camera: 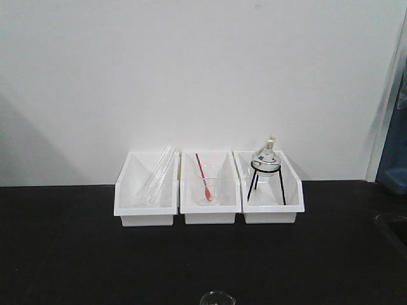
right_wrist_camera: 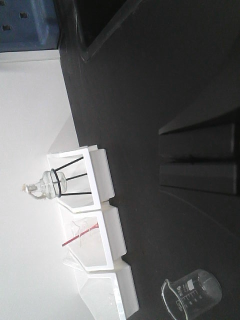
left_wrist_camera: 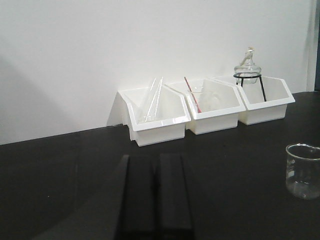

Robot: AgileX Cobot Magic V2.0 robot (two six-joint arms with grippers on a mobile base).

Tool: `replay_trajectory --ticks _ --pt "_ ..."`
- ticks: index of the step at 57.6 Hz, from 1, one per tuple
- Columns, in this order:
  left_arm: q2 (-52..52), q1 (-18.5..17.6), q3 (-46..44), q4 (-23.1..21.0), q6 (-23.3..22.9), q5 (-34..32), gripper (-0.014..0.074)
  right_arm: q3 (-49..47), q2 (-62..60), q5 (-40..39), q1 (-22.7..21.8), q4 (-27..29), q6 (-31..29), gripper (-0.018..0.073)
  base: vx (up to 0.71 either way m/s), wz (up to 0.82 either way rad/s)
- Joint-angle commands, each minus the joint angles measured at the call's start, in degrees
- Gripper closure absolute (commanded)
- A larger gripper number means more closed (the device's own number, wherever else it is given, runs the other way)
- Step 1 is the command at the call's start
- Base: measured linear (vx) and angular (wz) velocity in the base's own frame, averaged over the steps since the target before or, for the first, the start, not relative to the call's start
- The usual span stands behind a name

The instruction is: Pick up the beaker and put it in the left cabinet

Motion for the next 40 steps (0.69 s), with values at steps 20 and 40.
replay_trajectory --ticks 20,40 --pt "-1.1 -0.2 0.9 -0.5 -0.2 -4.8 0.0595 0.3 -0.6 -4.9 -0.2 0.0 -0.5 0.0564 0.0 0.0" --pt "-1.1 -0.2 0.9 -0.5 -0.2 -4.8 0.0595 -12.9 4.3 -12.0 -0.2 -3.4 -4.2 0.0564 0.0 0.0"
